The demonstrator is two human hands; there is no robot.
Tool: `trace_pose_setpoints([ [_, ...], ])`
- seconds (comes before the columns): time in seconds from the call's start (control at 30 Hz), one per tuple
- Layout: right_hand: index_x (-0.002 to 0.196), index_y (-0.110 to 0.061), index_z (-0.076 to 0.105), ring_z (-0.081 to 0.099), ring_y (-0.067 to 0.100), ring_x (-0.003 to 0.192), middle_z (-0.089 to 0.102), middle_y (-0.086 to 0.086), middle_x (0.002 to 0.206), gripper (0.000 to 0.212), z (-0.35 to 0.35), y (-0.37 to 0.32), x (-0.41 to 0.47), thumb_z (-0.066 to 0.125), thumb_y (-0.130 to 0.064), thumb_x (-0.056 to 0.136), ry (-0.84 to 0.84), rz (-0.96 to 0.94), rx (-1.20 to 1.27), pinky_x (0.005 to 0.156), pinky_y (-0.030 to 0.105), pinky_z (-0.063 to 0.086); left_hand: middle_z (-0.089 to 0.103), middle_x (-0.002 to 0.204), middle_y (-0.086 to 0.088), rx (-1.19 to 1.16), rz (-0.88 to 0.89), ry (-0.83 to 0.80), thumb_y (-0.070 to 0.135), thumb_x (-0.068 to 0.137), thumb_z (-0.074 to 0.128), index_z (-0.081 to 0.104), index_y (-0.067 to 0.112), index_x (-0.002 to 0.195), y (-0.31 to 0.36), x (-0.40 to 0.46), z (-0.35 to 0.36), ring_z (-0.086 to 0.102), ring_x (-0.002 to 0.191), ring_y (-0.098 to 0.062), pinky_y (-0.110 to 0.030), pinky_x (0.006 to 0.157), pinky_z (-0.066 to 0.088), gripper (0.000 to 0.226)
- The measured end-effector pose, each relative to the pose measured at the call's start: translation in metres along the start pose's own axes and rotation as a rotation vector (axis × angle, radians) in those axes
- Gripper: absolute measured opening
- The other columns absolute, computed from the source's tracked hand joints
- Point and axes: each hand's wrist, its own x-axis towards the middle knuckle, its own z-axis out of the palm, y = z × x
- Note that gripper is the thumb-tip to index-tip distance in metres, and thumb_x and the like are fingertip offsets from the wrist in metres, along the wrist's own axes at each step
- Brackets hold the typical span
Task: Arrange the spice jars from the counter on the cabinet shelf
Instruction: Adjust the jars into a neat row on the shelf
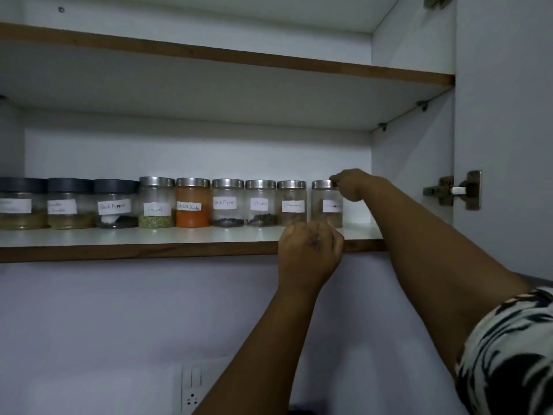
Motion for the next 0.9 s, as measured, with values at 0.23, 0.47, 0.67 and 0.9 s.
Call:
trace_pose_setpoints([
  [0.23, 0.149, -0.008, 0.031, 0.039, 0.032, 0.135, 0.039, 0.018, 0.149, 0.048, 0.025, 0.004, 0.031, 0.036, -0.005, 0.101, 0.042, 0.008, 0.144, 0.109, 0.033, 0.030, 0.053, 0.057, -0.002, 0.079, 0.056, 0.055, 0.018, 0.086, 0.053, 0.059, 0.011, 0.061, -0.003, -0.001, 0.006, 0.050, 0.053, -0.018, -0.030, 0.056, 0.040, 0.026],
  [0.47, 0.140, -0.008, 0.044, 0.049, 0.031, 0.122, 0.051, 0.019, 0.134, 0.044, 0.037, 0.005, 0.039, 0.044, 0.000, 0.097, 0.145, 0.018, 0.228, 0.096, 0.031, 0.038, 0.058, 0.060, -0.001, 0.103, 0.066, 0.076, 0.018, 0.083, 0.057, 0.063, 0.011, 0.063, -0.004, -0.002, 0.009, 0.054, 0.055, -0.017, -0.030, 0.057, 0.043, 0.022],
  [0.67, 0.155, -0.013, 0.018, 0.033, 0.036, 0.138, 0.027, 0.021, 0.152, 0.056, 0.048, 0.008, 0.046, 0.037, -0.009, 0.103, 0.116, 0.038, 0.406, 0.112, 0.035, 0.027, 0.057, 0.059, 0.000, 0.119, 0.050, 0.076, 0.018, 0.082, 0.058, 0.058, 0.014, 0.059, -0.002, -0.001, 0.007, 0.054, 0.055, -0.016, -0.029, 0.057, 0.042, 0.024],
  [0.9, 0.156, -0.022, 0.002, 0.016, 0.042, 0.145, -0.002, 0.014, 0.161, 0.080, 0.044, -0.001, 0.033, 0.048, 0.002, 0.095, 0.211, 0.113, 0.677, 0.117, 0.046, 0.025, 0.057, 0.058, 0.002, 0.175, 0.037, 0.039, 0.019, 0.082, 0.058, 0.056, 0.016, 0.057, 0.000, 0.001, 0.005, 0.054, 0.055, -0.015, -0.026, 0.060, 0.037, 0.026],
])
